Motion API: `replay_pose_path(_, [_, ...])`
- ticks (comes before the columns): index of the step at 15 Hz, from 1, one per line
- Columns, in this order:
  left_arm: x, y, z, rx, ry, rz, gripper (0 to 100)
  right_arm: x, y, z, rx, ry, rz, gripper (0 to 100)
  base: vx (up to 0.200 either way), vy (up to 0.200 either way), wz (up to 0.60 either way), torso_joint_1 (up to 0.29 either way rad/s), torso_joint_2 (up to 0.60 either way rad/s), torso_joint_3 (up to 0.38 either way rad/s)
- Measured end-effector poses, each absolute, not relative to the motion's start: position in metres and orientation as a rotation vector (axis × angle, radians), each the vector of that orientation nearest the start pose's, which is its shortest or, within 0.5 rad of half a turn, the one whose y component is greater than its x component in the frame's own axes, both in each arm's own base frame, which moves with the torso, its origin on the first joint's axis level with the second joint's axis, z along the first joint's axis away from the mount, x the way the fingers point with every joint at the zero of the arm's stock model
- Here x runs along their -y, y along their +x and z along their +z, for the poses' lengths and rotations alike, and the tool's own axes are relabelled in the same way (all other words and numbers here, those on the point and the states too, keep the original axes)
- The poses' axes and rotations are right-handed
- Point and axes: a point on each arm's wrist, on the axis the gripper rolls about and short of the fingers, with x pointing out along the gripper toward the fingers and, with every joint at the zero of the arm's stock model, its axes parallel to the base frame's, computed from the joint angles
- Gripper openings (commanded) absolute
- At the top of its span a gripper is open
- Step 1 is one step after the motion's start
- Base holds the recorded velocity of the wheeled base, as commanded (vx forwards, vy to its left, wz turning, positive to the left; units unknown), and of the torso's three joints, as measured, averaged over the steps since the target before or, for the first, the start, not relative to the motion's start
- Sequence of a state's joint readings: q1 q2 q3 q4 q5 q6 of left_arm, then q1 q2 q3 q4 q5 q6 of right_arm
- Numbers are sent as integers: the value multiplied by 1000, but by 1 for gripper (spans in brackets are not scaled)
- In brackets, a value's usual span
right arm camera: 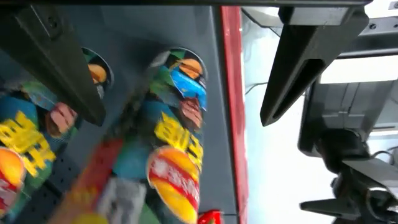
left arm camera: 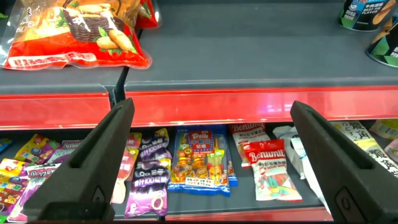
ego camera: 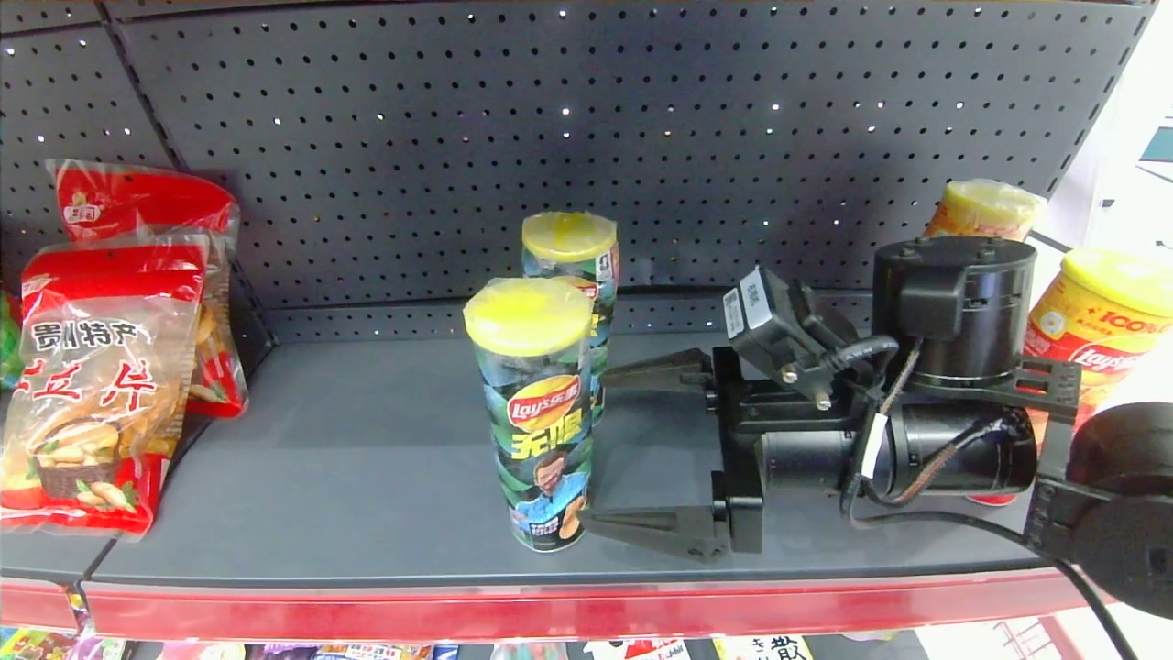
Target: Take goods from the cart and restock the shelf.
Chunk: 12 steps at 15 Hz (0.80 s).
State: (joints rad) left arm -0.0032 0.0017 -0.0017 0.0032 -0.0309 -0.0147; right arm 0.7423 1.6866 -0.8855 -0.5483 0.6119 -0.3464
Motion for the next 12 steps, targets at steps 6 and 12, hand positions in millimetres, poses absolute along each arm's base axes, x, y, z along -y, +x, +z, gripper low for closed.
replay_pose_path(6, [1, -23, 76, -3, -15, -34, 100, -226, 229, 199, -29, -311, 1357, 100, 0, 0, 0, 0, 0, 0])
replay_pose_path(12, [1, -23, 76, -3, -15, -34, 100, -238, 237, 193, -40, -312, 1374, 100, 0, 0, 0, 0, 0, 0])
